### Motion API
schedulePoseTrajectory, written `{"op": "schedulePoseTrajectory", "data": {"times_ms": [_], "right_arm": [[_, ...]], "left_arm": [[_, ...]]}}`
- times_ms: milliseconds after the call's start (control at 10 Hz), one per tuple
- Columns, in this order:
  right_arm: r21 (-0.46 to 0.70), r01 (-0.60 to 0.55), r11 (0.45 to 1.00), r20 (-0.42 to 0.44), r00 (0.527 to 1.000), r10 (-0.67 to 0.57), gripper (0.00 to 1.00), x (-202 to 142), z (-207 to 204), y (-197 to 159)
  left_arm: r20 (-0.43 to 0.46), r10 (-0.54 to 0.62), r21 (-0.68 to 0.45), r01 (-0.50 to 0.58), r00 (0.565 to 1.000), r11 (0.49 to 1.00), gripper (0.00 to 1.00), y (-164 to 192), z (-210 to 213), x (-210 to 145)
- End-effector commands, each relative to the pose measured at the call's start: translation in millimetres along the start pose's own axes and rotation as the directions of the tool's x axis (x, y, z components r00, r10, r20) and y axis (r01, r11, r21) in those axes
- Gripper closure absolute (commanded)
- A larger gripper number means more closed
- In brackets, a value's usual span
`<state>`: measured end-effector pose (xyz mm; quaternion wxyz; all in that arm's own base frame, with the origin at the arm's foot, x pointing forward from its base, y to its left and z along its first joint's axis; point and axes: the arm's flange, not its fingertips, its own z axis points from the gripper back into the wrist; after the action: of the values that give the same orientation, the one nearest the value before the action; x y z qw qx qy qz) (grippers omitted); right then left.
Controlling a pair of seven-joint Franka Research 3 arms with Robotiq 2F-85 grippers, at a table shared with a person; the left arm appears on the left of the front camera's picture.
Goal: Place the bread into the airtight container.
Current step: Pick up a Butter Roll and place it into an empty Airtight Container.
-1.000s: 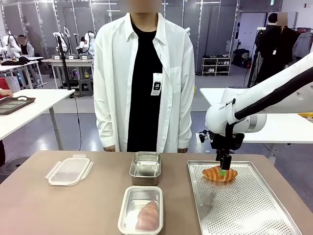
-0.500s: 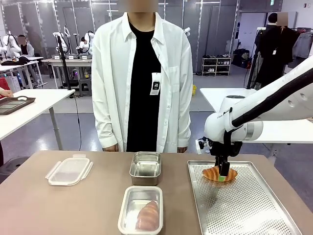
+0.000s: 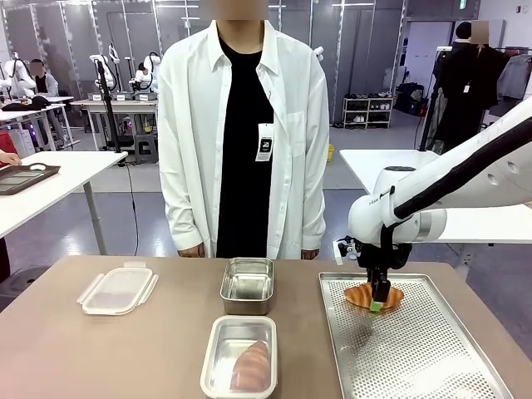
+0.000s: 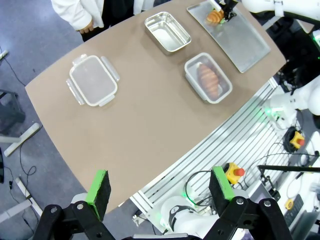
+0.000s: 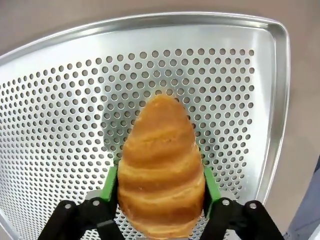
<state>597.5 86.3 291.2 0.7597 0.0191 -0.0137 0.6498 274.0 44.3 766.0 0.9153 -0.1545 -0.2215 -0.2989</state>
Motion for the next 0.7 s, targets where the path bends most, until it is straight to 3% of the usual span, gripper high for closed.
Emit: {"op": "schedulePoseTrajectory", "data": {"times_ms": [0, 200, 600], "right_arm": [[-0.005, 0.039, 0.999, -0.033, 0.999, -0.039, 0.49, 4, 1, -4], [-0.004, 0.034, 0.999, -0.021, 0.999, -0.034, 0.68, 7, 14, 2], [-0.084, 0.01, 0.996, -0.032, 0.999, -0.013, 0.68, 25, 78, 17]], "left_arm": [[-0.003, -0.023, -0.004, 0.023, 1.0, 1.0, 0.0, 0, 1, -1], [-0.003, -0.023, -0.004, 0.023, 1.0, 1.0, 0.0, 0, 1, -1], [-0.003, -0.023, -0.004, 0.023, 1.0, 1.0, 0.0, 0, 1, -1]]}}
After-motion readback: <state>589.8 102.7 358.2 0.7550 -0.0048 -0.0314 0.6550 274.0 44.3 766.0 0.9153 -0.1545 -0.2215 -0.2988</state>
